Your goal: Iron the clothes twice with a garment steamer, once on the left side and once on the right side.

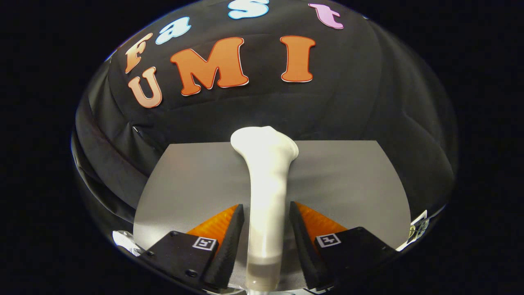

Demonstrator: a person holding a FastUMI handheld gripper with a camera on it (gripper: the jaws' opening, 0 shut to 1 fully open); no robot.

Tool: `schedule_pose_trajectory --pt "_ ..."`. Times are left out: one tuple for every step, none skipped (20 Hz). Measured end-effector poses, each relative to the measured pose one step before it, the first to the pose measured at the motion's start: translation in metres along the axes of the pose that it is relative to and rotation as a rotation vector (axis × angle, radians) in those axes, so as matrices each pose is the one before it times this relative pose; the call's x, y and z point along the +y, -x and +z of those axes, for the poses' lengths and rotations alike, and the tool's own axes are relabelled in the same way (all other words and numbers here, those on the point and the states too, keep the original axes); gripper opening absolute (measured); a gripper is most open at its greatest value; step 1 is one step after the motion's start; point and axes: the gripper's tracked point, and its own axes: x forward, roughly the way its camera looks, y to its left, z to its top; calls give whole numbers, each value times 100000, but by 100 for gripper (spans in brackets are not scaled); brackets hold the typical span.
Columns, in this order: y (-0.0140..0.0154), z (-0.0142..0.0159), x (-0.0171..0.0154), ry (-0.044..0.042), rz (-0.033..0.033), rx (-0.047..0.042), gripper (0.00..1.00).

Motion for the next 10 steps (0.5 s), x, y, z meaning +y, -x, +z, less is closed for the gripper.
schedule_pose_trajectory --pt "-280 -69 279 -1122 885 740 67" --pt "-243 -16 -150 -1175 -5 129 59" --pt "-133 66 -116 -305 -268 -310 52" --pt "400 -106 53 -517 101 -71 50" --pt "-9 31 -36 -733 -260 -247 49" --pt "-27 40 27 -1819 -517 -547 48" --pt "-191 211 23 -2144 -960 -1612 46" --pt "164 2 -90 -1405 -1285 -859 45" --pt "122 133 -201 -1157 -1493 -971 43" --pt "253 220 -487 -1236 -1215 -1476 43"
